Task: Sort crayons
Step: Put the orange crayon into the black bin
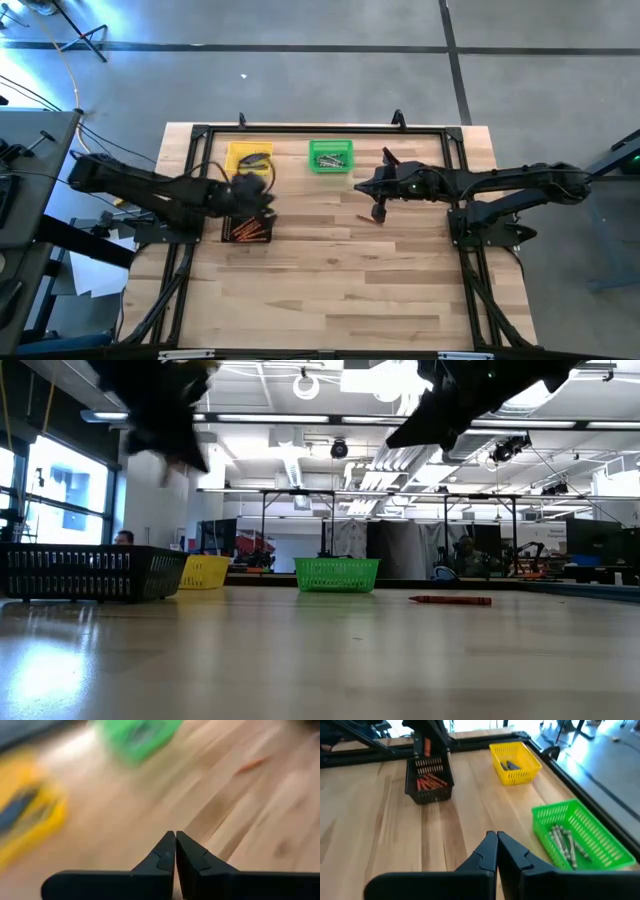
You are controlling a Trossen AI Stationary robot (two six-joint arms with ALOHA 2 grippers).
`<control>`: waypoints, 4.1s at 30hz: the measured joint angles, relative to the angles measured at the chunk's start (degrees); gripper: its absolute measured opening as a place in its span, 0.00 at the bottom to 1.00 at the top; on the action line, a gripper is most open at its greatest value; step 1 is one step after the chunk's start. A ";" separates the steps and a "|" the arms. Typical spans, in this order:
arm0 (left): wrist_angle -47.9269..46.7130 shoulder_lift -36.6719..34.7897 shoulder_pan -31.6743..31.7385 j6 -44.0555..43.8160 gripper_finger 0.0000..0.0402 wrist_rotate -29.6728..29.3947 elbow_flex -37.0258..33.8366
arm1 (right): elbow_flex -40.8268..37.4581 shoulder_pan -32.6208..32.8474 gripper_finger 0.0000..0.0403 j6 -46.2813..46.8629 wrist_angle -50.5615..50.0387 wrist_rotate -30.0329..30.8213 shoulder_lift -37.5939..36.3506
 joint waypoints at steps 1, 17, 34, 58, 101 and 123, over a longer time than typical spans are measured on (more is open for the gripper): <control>-5.46 -0.43 -0.97 -5.42 0.00 0.03 0.00 | 0.00 0.00 0.00 0.25 -0.50 0.00 0.03; -22.87 10.77 -9.88 -27.01 0.00 2.46 -0.04 | 0.00 0.00 0.00 8.99 -11.71 -0.15 0.07; -22.82 13.06 -9.86 -20.68 0.29 5.11 3.01 | 0.00 0.00 0.05 18.03 -25.92 -2.99 0.87; -4.01 13.01 -9.66 3.36 0.33 -0.61 12.59 | 0.00 -0.75 0.30 22.10 -24.91 -8.45 20.93; -4.74 13.01 -9.66 5.34 0.33 -6.80 8.71 | 24.37 -5.85 0.01 3.03 -43.08 6.52 17.98; 76.52 14.04 1.33 37.33 0.33 3.67 -13.25 | -9.12 -5.12 0.01 1.55 34.28 -17.55 4.69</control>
